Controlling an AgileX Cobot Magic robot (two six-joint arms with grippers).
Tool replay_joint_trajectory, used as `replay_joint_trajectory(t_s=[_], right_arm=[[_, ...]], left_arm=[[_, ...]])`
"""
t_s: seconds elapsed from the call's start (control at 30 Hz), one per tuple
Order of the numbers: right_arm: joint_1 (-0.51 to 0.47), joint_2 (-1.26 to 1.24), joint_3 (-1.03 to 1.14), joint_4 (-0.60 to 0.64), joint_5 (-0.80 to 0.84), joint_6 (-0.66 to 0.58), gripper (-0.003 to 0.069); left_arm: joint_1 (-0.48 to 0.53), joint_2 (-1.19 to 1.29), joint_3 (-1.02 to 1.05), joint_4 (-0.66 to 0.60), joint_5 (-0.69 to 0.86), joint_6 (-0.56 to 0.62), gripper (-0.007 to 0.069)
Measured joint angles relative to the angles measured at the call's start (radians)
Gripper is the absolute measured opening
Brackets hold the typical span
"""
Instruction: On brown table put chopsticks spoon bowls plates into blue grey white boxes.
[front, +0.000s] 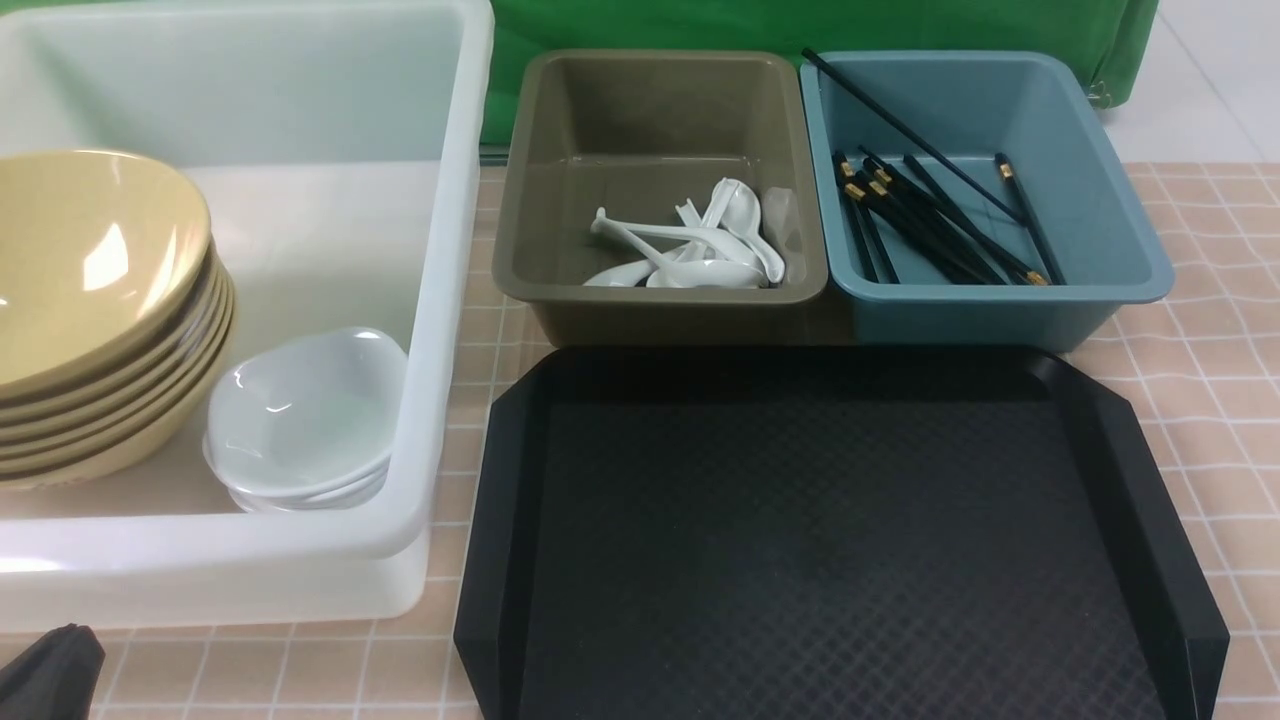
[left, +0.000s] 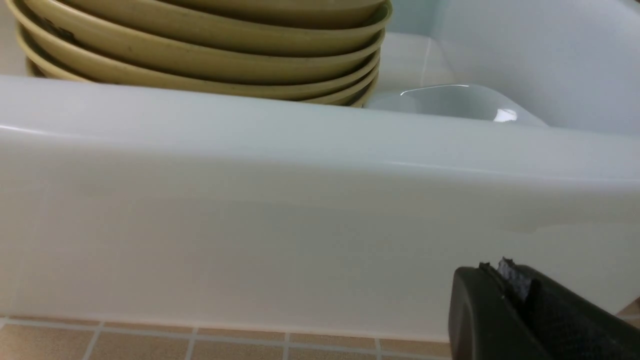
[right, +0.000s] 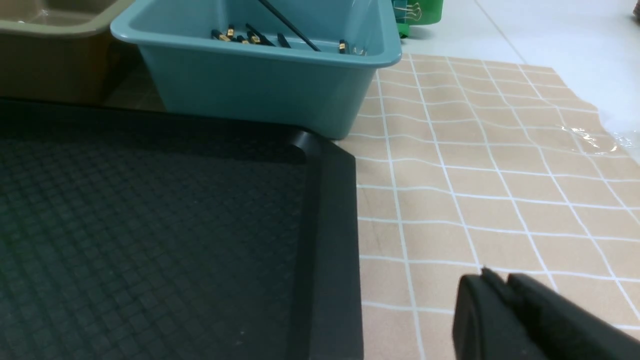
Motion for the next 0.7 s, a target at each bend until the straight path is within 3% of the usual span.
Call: replay_joint_trajectory(t_s=[0.7], right_arm=[[0.000, 0.000, 0.000, 0.000, 0.000, 0.000, 0.0117]], left_arm=[[0.000, 0.000, 0.000, 0.000, 0.000, 0.000, -0.0007]])
